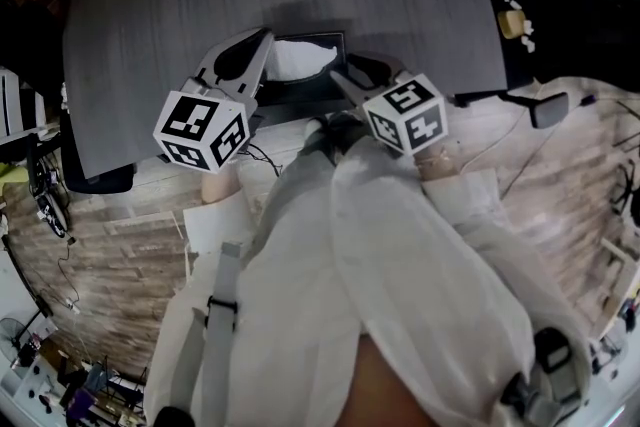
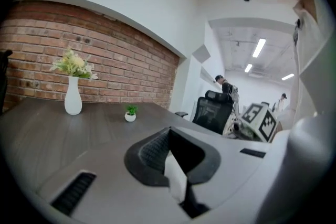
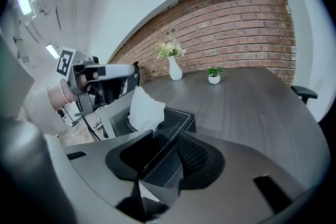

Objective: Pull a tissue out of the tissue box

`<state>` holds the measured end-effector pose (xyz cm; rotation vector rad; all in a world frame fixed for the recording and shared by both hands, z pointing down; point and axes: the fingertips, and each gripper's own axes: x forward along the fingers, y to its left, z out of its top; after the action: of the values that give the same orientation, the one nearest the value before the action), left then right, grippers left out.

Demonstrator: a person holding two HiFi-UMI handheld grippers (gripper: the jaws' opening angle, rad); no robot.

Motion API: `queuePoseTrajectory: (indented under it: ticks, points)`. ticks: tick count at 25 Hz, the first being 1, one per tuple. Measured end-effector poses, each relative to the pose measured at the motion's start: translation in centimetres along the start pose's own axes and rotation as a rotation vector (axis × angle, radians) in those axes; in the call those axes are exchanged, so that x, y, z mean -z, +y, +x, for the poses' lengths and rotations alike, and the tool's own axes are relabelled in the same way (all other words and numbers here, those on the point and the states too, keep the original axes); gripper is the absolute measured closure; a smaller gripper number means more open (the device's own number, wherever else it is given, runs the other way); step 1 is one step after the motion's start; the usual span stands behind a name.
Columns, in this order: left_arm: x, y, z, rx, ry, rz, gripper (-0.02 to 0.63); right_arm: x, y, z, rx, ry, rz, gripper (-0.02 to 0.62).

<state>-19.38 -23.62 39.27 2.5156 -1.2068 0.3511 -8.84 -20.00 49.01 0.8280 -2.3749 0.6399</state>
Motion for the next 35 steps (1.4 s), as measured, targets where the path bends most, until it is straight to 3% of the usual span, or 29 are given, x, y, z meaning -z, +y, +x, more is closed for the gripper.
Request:
queuePoseTrajectory:
  ticks: [3, 11, 12, 13, 14, 18, 27, 35]
  points:
    - [-1.3, 0.5, -0.2, 0.019, -0.043, -0.032, 0.603, 0.1, -0.2, -0.1, 0.000, -0.002, -0.004, 0.454]
    - [2.3, 0.1, 1.1, -0.018, 0.132, 0.087, 0.597, 0.2, -0.1, 0.0, -0.001, 0.001, -0.003, 0.454]
    - [2.7, 0.0, 1.3, -0.010, 0.150, 0.085, 0.573, 0.2, 0.0, 0.0, 0.000, 0.002, -0.003, 0.454]
    - [3.2, -0.2, 1.4, -0.003, 0.169, 0.080, 0.479, 0.2, 0.0, -0.1, 0.001, 0.003, -0.004, 0.454]
    - [3.6, -0.3, 1.6, 0.001, 0.187, 0.076, 0.451, 0.2, 0.0, -0.1, 0.003, 0.004, -0.005, 0.454]
    - [4.9, 0.0, 2.6, -0.002, 0.243, 0.062, 0.425, 0.2, -0.1, -0.1, 0.005, 0.002, -0.003, 0.454]
    - [5.9, 0.7, 3.5, -0.007, 0.318, 0.098, 0.411, 0.2, -0.1, 0.0, -0.004, -0.002, -0.005, 0.454]
    - [6.9, -0.3, 4.0, 0.050, 0.373, 0.136, 0.411, 0.1, -0.1, 0.0, -0.003, -0.005, -0.005, 0.454]
